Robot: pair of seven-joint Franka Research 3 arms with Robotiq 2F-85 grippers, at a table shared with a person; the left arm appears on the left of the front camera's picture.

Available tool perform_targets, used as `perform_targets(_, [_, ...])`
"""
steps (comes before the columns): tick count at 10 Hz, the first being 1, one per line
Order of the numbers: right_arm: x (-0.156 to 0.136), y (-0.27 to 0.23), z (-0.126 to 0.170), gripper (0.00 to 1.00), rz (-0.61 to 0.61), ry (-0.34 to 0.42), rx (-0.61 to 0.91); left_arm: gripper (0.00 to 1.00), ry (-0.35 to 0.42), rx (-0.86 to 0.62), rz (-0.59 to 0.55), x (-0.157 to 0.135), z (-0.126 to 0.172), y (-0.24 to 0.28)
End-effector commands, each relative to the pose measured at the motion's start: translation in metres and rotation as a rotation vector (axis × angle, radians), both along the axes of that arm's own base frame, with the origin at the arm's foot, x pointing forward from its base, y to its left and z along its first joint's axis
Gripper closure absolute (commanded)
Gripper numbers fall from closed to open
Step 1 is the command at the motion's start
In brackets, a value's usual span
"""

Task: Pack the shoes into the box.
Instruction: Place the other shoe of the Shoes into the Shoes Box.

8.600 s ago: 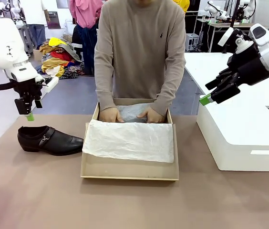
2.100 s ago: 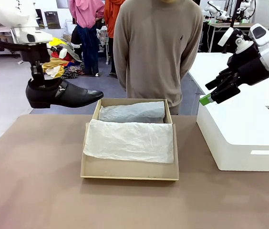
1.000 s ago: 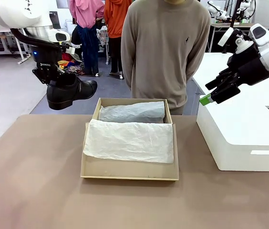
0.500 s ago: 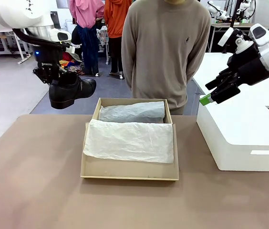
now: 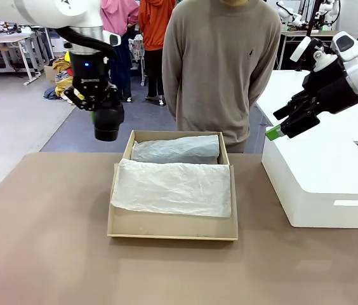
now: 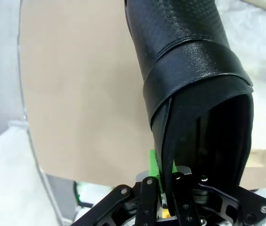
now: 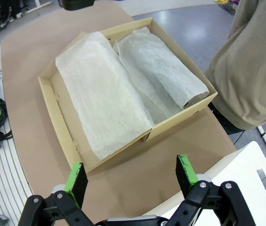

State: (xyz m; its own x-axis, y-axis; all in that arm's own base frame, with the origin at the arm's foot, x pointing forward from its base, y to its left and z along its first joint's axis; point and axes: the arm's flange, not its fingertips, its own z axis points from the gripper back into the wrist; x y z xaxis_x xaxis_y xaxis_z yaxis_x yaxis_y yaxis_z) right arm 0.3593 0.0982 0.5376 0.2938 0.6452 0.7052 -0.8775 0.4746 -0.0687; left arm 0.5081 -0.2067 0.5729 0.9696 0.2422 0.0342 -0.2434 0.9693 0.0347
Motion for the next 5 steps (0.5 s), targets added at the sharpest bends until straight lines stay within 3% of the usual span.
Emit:
perform_targets(1, [0.003,0.0,-0.001,0.0,0.019,-0.008,0.019,1.0,-0.033,-0.056,0.106,0.007,0.006,-0.019])
perform_targets(3, [0.003,0.0,-0.001,0.0,0.019,-0.008,0.019,1.0,-0.073,-0.038,0.198,0.005,-0.003,-0.046])
perform_targets(4, [0.003,0.0,-0.001,0.0,0.019,-0.008,0.019,1.0,-0.085,-0.011,0.185,0.004,-0.003,-0.05])
perform_targets(5, [0.003,0.0,-0.001,0.0,0.019,-0.008,0.019,1.0,-0.033,-0.047,0.144,0.003,-0.004,-0.037])
